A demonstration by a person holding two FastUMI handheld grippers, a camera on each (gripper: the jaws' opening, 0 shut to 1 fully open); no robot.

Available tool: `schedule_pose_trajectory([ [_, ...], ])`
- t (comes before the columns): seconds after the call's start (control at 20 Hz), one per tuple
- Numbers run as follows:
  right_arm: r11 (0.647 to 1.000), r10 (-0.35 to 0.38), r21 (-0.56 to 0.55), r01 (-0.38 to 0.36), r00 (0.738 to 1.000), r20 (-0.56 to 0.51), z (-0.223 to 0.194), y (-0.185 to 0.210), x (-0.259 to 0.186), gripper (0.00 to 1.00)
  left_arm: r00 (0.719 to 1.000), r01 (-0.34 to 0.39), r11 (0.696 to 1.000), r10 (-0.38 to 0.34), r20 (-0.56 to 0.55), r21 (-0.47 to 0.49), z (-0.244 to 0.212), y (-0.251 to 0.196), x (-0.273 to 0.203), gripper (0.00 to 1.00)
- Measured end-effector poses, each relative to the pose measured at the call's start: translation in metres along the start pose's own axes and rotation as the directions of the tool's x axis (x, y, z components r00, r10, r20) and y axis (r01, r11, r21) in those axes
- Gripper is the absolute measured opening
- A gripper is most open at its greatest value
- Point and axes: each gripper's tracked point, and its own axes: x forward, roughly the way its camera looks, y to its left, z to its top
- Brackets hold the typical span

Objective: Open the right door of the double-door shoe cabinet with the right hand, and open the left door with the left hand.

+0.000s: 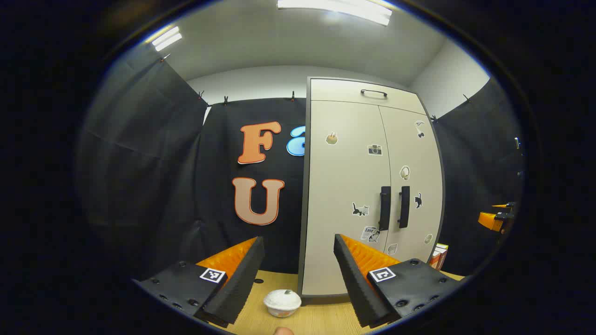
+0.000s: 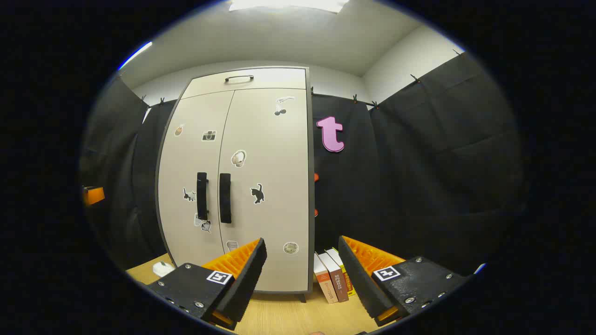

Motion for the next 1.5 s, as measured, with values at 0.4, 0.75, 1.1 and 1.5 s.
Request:
schedule_pose_trajectory([
  [0.4, 1.000, -0.003, -0.026, 0.004, 1.000, 0.024, 0.015, 0.002, -0.012, 0.94, 0.999, 0.034, 0.999, -0.034, -0.006, -0.011, -0.003, -0.017, 0.003, 0.96],
  [0.75, 1.000, -0.005, -0.029, 0.006, 1.000, 0.023, 0.015, 0.007, -0.015, 0.94, 1.000, 0.017, 1.000, -0.017, -0.006, -0.014, -0.001, -0.007, 0.000, 0.96],
  [1.1, 1.000, -0.001, -0.012, 0.001, 1.000, 0.008, 0.010, 0.019, -0.008, 0.94, 0.999, 0.034, 0.999, -0.035, -0.017, -0.022, -0.005, -0.008, 0.000, 0.97],
  [1.5, 0.999, 0.031, 0.029, -0.031, 0.999, -0.008, 0.015, 0.050, 0.014, 0.94, 0.999, 0.037, 0.999, -0.038, -0.019, -0.023, -0.009, -0.001, 0.002, 0.96],
])
